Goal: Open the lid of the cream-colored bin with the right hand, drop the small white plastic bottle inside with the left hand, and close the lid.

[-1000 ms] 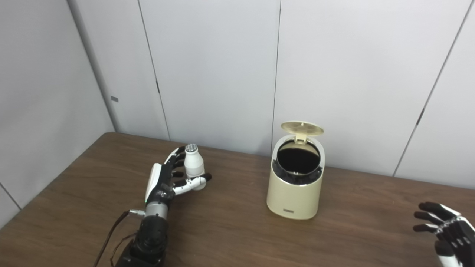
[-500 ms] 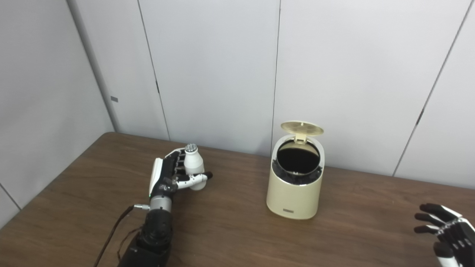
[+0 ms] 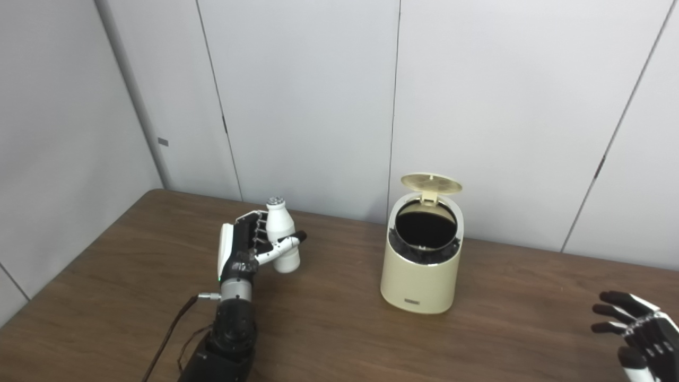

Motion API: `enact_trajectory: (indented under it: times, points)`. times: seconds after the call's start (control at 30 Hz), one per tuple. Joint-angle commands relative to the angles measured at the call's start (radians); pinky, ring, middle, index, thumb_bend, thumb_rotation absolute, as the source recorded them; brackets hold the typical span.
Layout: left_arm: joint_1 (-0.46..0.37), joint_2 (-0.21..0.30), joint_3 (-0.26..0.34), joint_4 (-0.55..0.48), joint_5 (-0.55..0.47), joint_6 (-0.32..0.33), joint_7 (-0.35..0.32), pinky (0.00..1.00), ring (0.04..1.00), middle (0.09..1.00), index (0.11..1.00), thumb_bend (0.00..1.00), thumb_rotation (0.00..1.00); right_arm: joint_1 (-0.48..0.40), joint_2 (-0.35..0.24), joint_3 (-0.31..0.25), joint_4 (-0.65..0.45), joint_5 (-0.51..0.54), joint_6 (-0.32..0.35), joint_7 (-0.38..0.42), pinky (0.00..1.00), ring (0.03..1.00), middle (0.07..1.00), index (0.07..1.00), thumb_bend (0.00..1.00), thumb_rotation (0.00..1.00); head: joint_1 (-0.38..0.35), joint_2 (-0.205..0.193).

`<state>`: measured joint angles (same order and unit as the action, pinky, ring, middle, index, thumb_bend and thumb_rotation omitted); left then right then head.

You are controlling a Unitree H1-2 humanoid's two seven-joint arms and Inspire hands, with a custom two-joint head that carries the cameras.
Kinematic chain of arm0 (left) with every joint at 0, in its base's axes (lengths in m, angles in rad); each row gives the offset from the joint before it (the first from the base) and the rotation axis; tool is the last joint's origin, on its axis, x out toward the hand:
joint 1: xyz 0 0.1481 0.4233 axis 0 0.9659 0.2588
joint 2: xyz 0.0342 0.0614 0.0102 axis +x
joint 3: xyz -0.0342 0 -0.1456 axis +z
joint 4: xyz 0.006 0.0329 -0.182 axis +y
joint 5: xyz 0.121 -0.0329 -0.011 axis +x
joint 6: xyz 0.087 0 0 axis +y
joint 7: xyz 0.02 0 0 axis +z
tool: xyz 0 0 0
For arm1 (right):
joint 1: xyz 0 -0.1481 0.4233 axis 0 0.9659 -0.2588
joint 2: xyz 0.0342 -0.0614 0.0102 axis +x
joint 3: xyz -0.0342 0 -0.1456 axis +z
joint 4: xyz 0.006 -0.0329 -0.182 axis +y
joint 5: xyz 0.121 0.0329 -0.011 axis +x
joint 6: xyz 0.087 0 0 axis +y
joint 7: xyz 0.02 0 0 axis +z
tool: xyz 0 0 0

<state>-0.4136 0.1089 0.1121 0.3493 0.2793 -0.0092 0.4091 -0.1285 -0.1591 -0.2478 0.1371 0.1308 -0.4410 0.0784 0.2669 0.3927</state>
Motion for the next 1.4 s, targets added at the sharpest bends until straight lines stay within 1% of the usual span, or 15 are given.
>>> enact_trajectory:
  times: [0.0, 0.1, 0.3, 0.4, 0.57, 0.67, 0.73, 0.77, 0.83, 0.93, 1.0, 1.1, 1.2, 1.33, 1.37]
  points:
    - [-0.042, 0.023, -0.003, -0.017, 0.012, -0.032, 0.007, 0.31, 0.426, 0.469, 0.499, 0.5, 0.0, 0.044, 0.02, 0.006, 0.016, 0.008, -0.027, 0.002, 0.49, 0.642, 0.69, 0.652, 1.0, 0.7, 0.0, 0.0]
    - [-0.035, 0.029, -0.006, -0.022, 0.014, -0.038, 0.005, 0.28, 0.402, 0.465, 0.517, 0.5, 0.0, 0.043, 0.022, 0.004, 0.015, 0.009, -0.028, 0.007, 0.5, 0.648, 0.695, 0.657, 0.99, 0.71, -0.008, 0.0]
    - [-0.016, 0.055, -0.04, -0.035, 0.049, -0.097, 0.009, 0.31, 0.426, 0.466, 0.505, 0.5, 0.0, 0.047, 0.03, 0.013, -0.001, -0.009, -0.026, -0.008, 0.5, 0.652, 0.697, 0.656, 0.99, 0.7, -0.034, -0.001]
    - [-0.002, 0.065, -0.056, -0.075, 0.073, -0.12, 0.006, 0.32, 0.428, 0.463, 0.505, 0.5, 0.0, 0.048, 0.041, 0.019, -0.015, -0.025, -0.026, -0.022, 0.51, 0.661, 0.705, 0.664, 0.95, 0.7, -0.054, -0.003]
    - [0.012, 0.089, -0.092, -0.143, 0.064, -0.209, -0.047, 0.34, 0.438, 0.481, 0.488, 0.51, 0.0, 0.051, 0.058, 0.034, -0.045, -0.069, -0.026, -0.05, 0.53, 0.692, 0.732, 0.689, 0.87, 0.7, -0.087, -0.008]
    - [0.012, 0.088, -0.111, -0.192, 0.047, -0.245, -0.088, 0.35, 0.442, 0.489, 0.479, 0.5, 0.0, 0.055, 0.065, 0.049, -0.075, -0.096, -0.012, -0.064, 0.57, 0.738, 0.773, 0.722, 0.75, 0.71, -0.101, -0.012]
    - [0.012, 0.086, -0.116, -0.216, 0.036, -0.256, -0.112, 0.35, 0.444, 0.489, 0.478, 0.5, 0.0, 0.057, 0.071, 0.056, -0.088, -0.101, 0.0, -0.073, 0.59, 0.751, 0.785, 0.732, 0.7, 0.7, -0.106, -0.013]
    - [0.012, 0.084, -0.122, -0.235, 0.027, -0.261, -0.129, 0.35, 0.447, 0.491, 0.476, 0.5, 0.0, 0.058, 0.076, 0.059, -0.095, -0.104, 0.008, -0.077, 0.61, 0.769, 0.799, 0.75, 0.68, 0.7, -0.109, -0.016]
    - [0.013, 0.079, -0.135, -0.281, 0.015, -0.262, -0.167, 0.36, 0.453, 0.499, 0.467, 0.5, 0.0, 0.059, 0.083, 0.065, -0.107, -0.107, 0.016, -0.084, 0.66, 0.798, 0.823, 0.779, 0.59, 0.69, -0.114, -0.018]
    - [0.003, 0.086, -0.157, -0.32, 0.039, -0.309, -0.198, 0.35, 0.448, 0.501, 0.47, 0.5, 0.0, 0.061, 0.091, 0.08, -0.126, -0.092, 0.027, -0.084, 0.72, 0.834, 0.852, 0.81, 0.46, 0.66, -0.123, -0.023]
    - [-0.004, 0.086, -0.166, -0.34, 0.054, -0.339, -0.21, 0.34, 0.443, 0.502, 0.471, 0.5, 0.0, 0.062, 0.095, 0.086, -0.132, -0.094, 0.032, -0.089, 0.78, 0.869, 0.883, 0.844, 0.34, 0.65, -0.129, -0.026]
    - [-0.018, 0.088, -0.179, -0.357, 0.072, -0.394, -0.227, 0.34, 0.441, 0.502, 0.471, 0.5, 0.0, 0.062, 0.099, 0.091, -0.135, -0.106, 0.039, -0.098, 0.85, 0.905, 0.91, 0.877, 0.24, 0.67, -0.137, -0.03]
    - [-0.039, 0.094, -0.197, -0.358, 0.091, -0.45, -0.234, 0.36, 0.448, 0.498, 0.471, 0.5, 0.0, 0.06, 0.102, 0.096, -0.127, -0.131, 0.029, -0.112, 0.86, 0.906, 0.909, 0.882, 0.2, 0.69, -0.147, -0.036]
    - [-0.065, 0.115, -0.243, -0.365, 0.124, -0.461, -0.222, 0.38, 0.455, 0.5, 0.466, 0.5, 0.0, 0.057, 0.103, 0.101, -0.106, -0.163, 0.01, -0.133, 0.9, 0.924, 0.924, 0.909, 0.06, 0.68, -0.172, -0.045]
    - [-0.073, 0.124, -0.261, -0.366, 0.14, -0.46, -0.208, 0.38, 0.451, 0.502, 0.466, 0.5, 0.0, 0.056, 0.1, 0.103, -0.096, -0.164, 0.005, -0.135, 0.93, 0.941, 0.939, 0.927, 0.06, 0.67, -0.178, -0.047]
